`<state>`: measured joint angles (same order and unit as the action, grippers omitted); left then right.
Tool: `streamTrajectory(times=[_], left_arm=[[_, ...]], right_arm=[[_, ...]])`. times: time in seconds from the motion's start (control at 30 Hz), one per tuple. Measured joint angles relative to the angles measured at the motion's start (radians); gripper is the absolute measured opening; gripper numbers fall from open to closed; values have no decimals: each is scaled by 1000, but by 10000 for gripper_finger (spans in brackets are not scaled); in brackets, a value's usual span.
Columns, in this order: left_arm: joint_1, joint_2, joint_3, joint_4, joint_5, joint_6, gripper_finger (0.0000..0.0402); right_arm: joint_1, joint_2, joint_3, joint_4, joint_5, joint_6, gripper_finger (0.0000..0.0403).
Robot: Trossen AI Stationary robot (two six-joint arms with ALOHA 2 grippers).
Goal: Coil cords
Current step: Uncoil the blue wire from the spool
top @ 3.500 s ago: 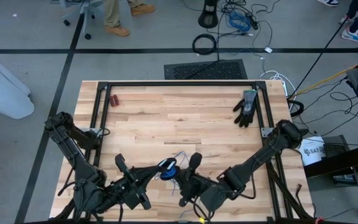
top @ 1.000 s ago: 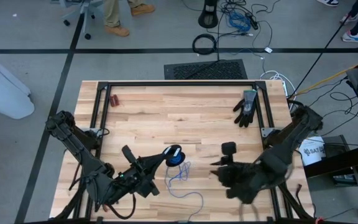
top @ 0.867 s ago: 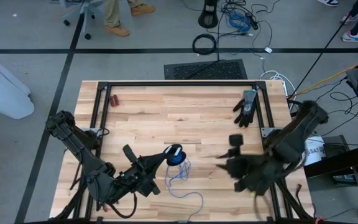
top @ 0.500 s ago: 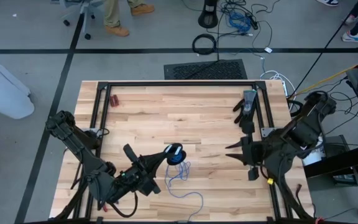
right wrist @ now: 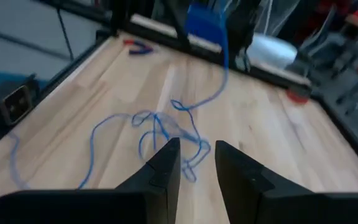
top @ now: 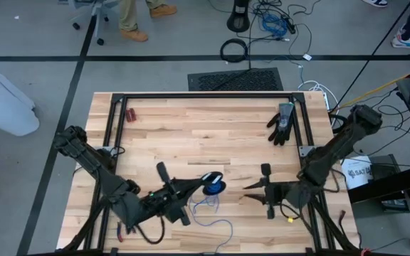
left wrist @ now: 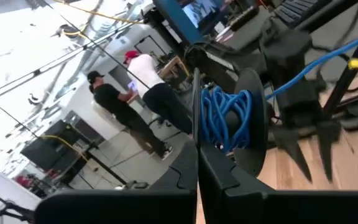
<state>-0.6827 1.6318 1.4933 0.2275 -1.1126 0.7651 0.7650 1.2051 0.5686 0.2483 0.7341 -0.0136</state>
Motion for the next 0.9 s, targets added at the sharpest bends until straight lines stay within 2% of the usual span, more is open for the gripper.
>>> streamTrajectory(times=[0.17,0.3,0.43,0.57,0.63,0.73,0.9], left_arm=[[64,0,0,-73,127,-79,0],[92,0,0,-119,195,-128,0],[95,0,0,-130,202,-132,0],[86,0,0,-137,202,-132,0],[80,0,0,-136,202,-132,0],[77,0,0,-139,199,-132,0],[78,0,0,-141,195,-132,0]], right_arm=[[-46,83,-140,458,1,-61,86],[-79,153,-140,590,-58,-138,86],[-109,202,-87,719,-137,-259,87],[-126,236,-6,749,-126,-402,101],[-130,253,40,744,-41,-450,116],[-138,268,88,743,86,-470,136],[-138,270,96,699,102,-455,154]])
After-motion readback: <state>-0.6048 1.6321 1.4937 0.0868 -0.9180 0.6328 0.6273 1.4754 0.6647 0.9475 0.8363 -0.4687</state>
